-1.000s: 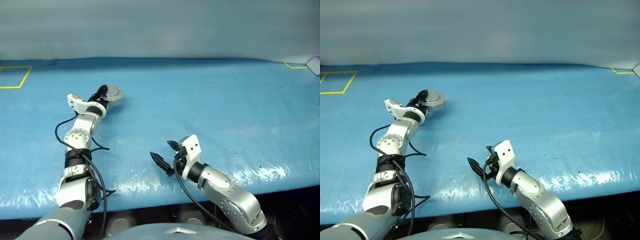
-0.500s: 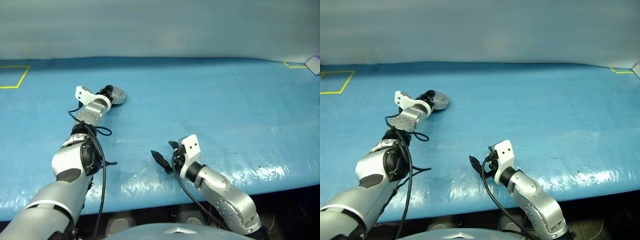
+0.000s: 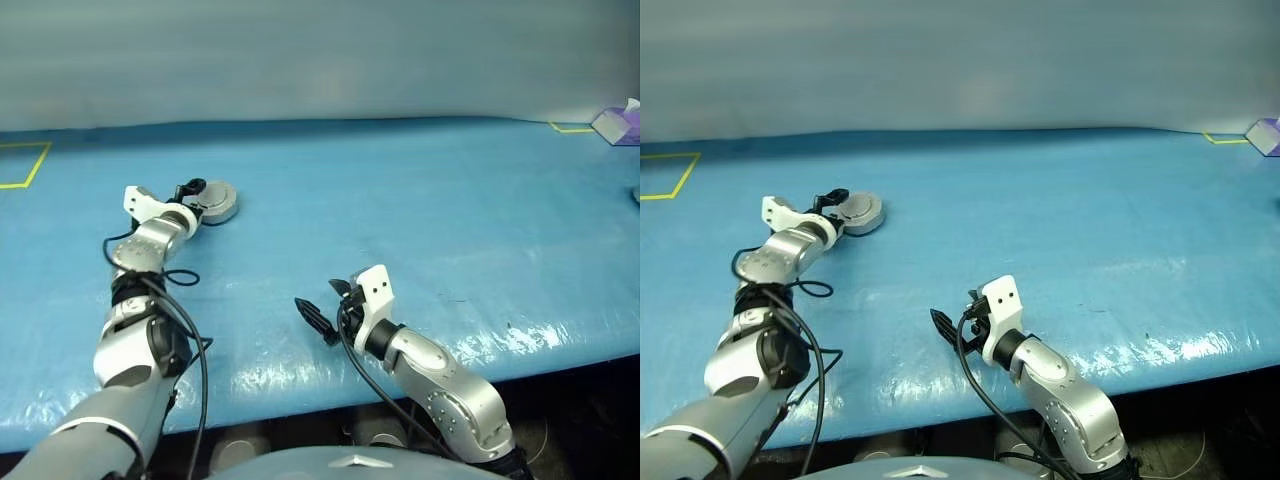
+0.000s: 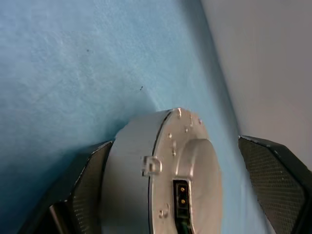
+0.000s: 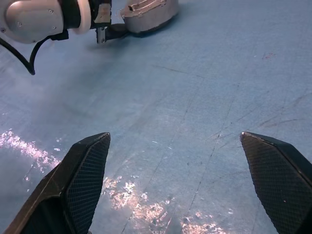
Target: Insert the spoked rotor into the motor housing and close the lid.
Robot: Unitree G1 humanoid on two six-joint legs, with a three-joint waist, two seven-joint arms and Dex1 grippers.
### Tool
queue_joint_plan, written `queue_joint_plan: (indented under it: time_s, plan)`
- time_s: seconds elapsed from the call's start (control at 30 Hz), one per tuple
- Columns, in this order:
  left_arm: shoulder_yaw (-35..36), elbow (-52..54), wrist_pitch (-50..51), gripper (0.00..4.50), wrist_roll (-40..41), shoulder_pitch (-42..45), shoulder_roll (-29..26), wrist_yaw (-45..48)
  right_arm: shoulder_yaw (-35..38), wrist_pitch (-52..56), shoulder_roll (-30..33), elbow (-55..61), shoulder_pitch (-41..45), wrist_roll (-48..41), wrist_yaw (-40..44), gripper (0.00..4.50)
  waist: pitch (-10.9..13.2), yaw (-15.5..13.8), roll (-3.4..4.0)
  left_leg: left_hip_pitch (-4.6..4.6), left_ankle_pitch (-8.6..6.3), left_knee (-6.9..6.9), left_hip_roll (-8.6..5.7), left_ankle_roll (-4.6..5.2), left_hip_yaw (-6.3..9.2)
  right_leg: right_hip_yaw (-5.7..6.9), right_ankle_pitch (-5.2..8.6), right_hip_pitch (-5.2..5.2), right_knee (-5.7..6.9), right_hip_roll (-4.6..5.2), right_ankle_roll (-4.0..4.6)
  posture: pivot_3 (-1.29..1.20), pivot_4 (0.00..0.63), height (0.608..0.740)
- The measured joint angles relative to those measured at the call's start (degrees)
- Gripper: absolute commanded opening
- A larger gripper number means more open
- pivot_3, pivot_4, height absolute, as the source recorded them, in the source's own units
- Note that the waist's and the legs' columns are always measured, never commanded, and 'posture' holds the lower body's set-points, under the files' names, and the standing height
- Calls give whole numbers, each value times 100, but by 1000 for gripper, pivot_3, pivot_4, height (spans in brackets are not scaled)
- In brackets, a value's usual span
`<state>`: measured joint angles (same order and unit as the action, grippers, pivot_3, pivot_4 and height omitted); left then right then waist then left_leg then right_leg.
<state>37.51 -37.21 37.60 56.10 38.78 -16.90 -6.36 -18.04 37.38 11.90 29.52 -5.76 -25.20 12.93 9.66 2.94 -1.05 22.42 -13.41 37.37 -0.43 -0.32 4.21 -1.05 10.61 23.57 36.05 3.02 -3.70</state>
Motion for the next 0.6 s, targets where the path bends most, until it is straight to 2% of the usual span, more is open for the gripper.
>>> queue_joint_plan:
  time_s: [0.17, 0.3, 0.37, 0.47, 0.6]
  plan:
    - [-132, 2234, 1443, 4471, 624, -1525, -50, -136, 116, 81, -49, -2, -3, -85, 99, 4500, -7, -15, 1, 1, 1, -2, -5, -3, 4, -4, 6, 2, 0, 3, 10, 0, 150, 740]
    - [-932, 3893, 1608, 4471, 231, -2879, -444, 545, 291, 127, 0, -11, 15, -96, 167, 4500, -9, -78, 2, 3, 3, -4, -4, -6, -15, -4, 23, 8, 0, 3, 40, 0, 150, 740]
    - [-1645, 4750, 983, 4471, -602, -3730, -780, 1119, 431, -107, -100, -44, 17, 3, 120, 4500, -8, -91, 5, 6, 5, -12, -2, -9, -24, -7, 26, 16, -1, 4, 45, 0, 150, 740]
    - [-2294, 5615, -377, 4471, -1690, -4587, -821, 1896, 667, -598, -179, -185, 51, 200, 85, 4500, -9, -178, 4, 13, 5, -17, -2, -10, -27, -6, 26, 23, -5, 15, 46, 0, 150, 740]
    - [-2948, 5863, -2070, 4471, -3063, -5240, -800, 2454, 582, -1474, 111, -410, -9, 796, 330, 4500, -11, -218, 9, 17, 3, -23, -5, -6, -44, -4, 27, 30, -14, 28, 44, 0, 150, 740]
